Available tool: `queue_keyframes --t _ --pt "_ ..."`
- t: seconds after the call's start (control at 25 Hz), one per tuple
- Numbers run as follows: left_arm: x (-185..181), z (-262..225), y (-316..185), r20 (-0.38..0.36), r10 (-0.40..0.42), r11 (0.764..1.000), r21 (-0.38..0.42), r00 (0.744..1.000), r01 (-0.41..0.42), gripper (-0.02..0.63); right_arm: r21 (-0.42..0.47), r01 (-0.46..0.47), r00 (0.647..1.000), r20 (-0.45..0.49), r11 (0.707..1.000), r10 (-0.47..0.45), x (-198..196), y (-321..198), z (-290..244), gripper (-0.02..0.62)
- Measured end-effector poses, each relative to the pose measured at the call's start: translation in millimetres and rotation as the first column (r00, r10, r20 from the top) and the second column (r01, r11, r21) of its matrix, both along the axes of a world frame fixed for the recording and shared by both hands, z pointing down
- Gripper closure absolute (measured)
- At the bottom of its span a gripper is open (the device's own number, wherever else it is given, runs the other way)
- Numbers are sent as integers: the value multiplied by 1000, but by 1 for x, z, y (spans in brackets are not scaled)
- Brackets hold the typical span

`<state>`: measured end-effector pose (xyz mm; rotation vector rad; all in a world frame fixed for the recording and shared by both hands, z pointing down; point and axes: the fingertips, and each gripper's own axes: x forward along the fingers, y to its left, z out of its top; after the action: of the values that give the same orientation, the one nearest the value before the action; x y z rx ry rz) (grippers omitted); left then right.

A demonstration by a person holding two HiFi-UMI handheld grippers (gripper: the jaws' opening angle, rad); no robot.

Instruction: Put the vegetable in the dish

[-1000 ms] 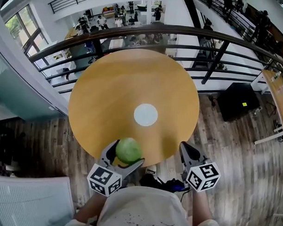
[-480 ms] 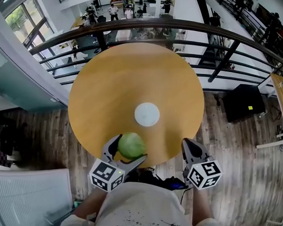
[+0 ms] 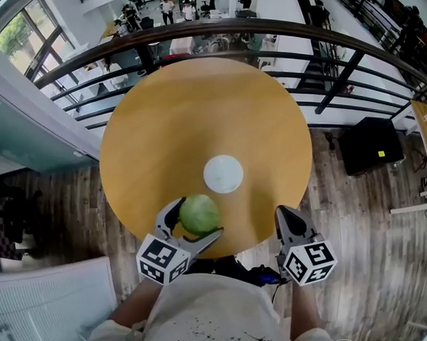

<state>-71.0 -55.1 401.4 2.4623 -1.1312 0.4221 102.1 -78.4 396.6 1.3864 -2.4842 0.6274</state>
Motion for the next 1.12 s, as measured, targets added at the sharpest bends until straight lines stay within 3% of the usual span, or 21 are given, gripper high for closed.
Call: queue_keyframes --t 0.8,1.12 --pt "18 100 -107 132 68 992 -111 989 -54 112 -51 -28 999 17 998 29 0 -70 51 571" --pt "16 153 -139 215 126 982 -166 969 -91 112 -86 -39 999 29 995 41 -3 -79 81 571"
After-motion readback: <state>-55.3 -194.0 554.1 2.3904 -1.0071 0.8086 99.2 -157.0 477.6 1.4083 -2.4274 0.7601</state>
